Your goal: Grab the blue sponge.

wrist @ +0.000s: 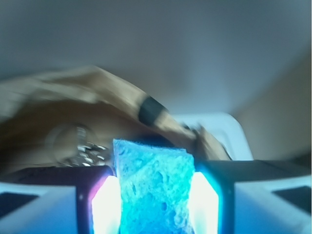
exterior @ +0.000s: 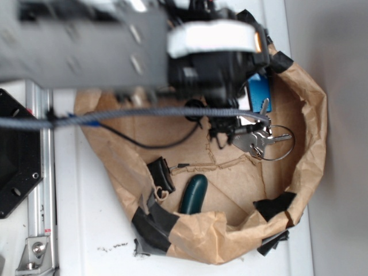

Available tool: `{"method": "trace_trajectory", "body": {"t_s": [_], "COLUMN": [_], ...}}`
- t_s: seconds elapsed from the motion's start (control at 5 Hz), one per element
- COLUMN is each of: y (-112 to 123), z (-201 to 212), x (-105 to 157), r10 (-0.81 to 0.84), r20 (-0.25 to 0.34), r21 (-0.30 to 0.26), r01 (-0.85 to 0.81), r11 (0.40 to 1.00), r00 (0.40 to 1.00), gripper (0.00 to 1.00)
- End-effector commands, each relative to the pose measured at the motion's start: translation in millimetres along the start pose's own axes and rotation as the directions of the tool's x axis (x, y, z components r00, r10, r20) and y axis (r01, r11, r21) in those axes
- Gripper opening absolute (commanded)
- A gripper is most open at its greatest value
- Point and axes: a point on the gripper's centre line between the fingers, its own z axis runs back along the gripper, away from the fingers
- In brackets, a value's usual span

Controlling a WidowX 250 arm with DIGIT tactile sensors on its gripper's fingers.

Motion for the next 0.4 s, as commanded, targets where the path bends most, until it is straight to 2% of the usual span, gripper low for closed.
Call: {"method": "trace_trajectory", "body": {"t_s": [0.0,0.2], "y": [-20.1,-24.3], "z": [13.8,12.4], "x": [2.1,0.4], "r10": [-0.113,-0.098], "r20": [-0.003,-0.037], "r21": [-0.094,-0.061], "r01": [0.112,0.096], "r11": [0.989,0.993], "r00": [0.994,0.994], "gripper": [0.0,0.0]}}
